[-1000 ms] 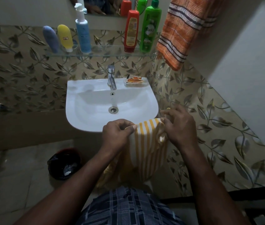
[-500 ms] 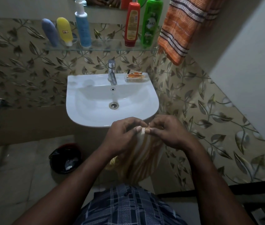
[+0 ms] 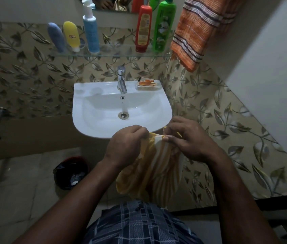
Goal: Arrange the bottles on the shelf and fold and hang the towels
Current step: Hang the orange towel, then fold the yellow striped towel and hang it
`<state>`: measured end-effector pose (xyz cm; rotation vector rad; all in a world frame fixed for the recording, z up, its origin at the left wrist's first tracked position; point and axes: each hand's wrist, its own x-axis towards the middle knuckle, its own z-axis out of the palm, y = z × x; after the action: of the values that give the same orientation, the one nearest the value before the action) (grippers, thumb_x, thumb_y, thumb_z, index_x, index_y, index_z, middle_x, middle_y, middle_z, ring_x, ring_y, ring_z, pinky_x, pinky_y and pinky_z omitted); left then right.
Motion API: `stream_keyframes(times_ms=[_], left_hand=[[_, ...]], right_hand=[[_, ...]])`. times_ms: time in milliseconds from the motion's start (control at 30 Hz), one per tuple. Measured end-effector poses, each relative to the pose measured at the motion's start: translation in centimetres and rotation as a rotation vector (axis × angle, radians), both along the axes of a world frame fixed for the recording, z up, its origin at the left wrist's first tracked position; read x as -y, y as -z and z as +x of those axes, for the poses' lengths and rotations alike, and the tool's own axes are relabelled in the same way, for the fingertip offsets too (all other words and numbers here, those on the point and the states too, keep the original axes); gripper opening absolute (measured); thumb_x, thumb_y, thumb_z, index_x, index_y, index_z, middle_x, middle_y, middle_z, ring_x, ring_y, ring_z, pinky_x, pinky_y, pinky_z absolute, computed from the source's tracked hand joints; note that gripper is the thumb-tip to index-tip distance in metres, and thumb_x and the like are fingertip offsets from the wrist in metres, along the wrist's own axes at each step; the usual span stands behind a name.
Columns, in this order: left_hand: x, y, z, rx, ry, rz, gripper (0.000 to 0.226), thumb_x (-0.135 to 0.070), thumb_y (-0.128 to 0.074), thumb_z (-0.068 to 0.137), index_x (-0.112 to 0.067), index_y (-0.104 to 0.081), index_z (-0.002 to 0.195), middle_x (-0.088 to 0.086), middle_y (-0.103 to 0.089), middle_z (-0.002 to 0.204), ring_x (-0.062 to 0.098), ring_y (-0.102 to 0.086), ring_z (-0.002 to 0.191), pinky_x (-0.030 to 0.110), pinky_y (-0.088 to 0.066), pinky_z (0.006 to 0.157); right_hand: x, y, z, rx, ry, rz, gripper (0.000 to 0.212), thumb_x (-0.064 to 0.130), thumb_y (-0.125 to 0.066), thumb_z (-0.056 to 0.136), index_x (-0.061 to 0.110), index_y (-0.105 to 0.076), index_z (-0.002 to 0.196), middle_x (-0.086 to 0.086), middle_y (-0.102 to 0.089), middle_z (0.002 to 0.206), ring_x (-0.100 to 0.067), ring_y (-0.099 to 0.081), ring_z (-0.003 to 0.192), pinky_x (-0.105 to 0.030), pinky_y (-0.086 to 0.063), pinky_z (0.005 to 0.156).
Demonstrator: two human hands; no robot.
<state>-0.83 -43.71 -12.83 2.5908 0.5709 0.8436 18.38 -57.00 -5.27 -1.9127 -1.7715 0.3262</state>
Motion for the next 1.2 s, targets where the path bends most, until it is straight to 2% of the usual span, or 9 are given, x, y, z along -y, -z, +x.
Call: stream_keyframes(times_ms=[133,267,367,533,733,833,933,1033,1200], left_hand=[[-0.4,-0.2,0.2,-0.029,0.054,0.066,0.037,-0.024,-0.049,0.088,-0.022,-0.080,0.107,-0.001,-0.077,0.108,0.028,-0.069,0.088,0.039,-0.052,0.074],[0.8,-0.8,0.9,0.011,0.228,-0.367,0.036,-0.035,-0.054,0.085,-0.026,-0.076,0.112,-0.012,-0.068,0.129,0.014,-0.057,0.120,0.039,-0.050,0.096],[0.8,-1.0,1.1,0.101,0.263,-0.613,0.019,-0.042,-0.064,0.083,-0.035,-0.070,0.100,-0.012,-0.066,0.126,0.012,-0.059,0.122,0.040,-0.054,0.097],[0.4,-0.3,0.8,0.044,0.215,-0.407,0.023,-0.049,-0.072,0.089,-0.026,-0.076,0.089,-0.017,-0.067,0.112,0.013,-0.058,0.109,0.046,-0.054,0.084],[1.5,-1.4,1.6,0.124,0.079,-0.326,0.026,-0.047,-0.069,0.091,-0.028,-0.072,0.109,-0.016,-0.057,0.100,0.012,-0.054,0.097,0.033,-0.050,0.079],[1.1,-1.2,1.8,0.040,0.089,-0.311,0.032,-0.052,-0.065,0.091,-0.031,-0.074,0.113,-0.014,-0.054,0.104,0.014,-0.051,0.102,0.036,-0.050,0.081],[1.2,-1.4,1.6,0.114,0.094,-0.285,0.023,-0.040,-0.074,0.089,-0.026,-0.072,0.107,-0.014,-0.055,0.101,0.013,-0.054,0.097,0.030,-0.049,0.078],[1.5,-2.0,1.6,0.200,0.068,-0.279,0.017,-0.027,-0.075,0.088,-0.023,-0.067,0.102,-0.012,-0.060,0.096,0.013,-0.056,0.090,0.025,-0.047,0.074],[1.2,-0.8,1.8,-0.005,0.036,-0.240,0.019,-0.021,-0.072,0.088,-0.027,-0.067,0.105,-0.009,-0.064,0.107,0.017,-0.056,0.099,0.035,-0.051,0.079]], right_hand=[[0.2,-0.4,0.5,0.013,-0.006,-0.019,0.010,0.030,-0.075,0.092,0.020,-0.075,0.090,0.012,-0.060,0.093,-0.003,-0.059,0.085,-0.017,-0.042,0.072],[0.1,-0.5,0.6,0.011,0.007,-0.028,0.015,0.037,-0.073,0.091,0.023,-0.078,0.094,0.012,-0.063,0.095,-0.009,-0.063,0.088,-0.031,-0.050,0.075],[0.2,-0.6,0.6,0.016,0.010,-0.032,0.012,0.034,-0.075,0.092,0.023,-0.078,0.093,0.014,-0.061,0.094,-0.008,-0.062,0.087,-0.029,-0.048,0.074],[0.5,-0.6,1.0,0.051,0.096,0.012,0.004,0.026,-0.079,0.091,0.022,-0.078,0.090,0.015,-0.060,0.092,-0.003,-0.059,0.084,-0.018,-0.041,0.072],[0.3,-0.9,0.5,0.056,0.106,0.022,0.005,0.026,-0.080,0.090,0.021,-0.079,0.090,0.013,-0.061,0.090,-0.004,-0.060,0.084,-0.016,-0.041,0.071],[0.1,-0.8,0.3,0.040,0.102,0.011,0.007,0.028,-0.080,0.091,0.021,-0.080,0.091,0.013,-0.062,0.092,-0.004,-0.060,0.085,-0.016,-0.042,0.072],[0.1,-0.9,0.2,0.024,0.104,0.014,0.005,0.027,-0.080,0.091,0.021,-0.079,0.090,0.015,-0.061,0.091,-0.002,-0.060,0.086,-0.012,-0.039,0.071],[0.2,-1.0,0.5,0.015,0.111,0.027,0.005,0.026,-0.080,0.090,0.022,-0.079,0.088,0.012,-0.063,0.091,-0.006,-0.061,0.086,-0.023,-0.046,0.073],[0.3,-1.4,0.6,-0.005,0.119,0.037,0.011,0.032,-0.076,0.090,0.021,-0.079,0.088,0.012,-0.064,0.092,-0.005,-0.062,0.086,-0.023,-0.048,0.074]])
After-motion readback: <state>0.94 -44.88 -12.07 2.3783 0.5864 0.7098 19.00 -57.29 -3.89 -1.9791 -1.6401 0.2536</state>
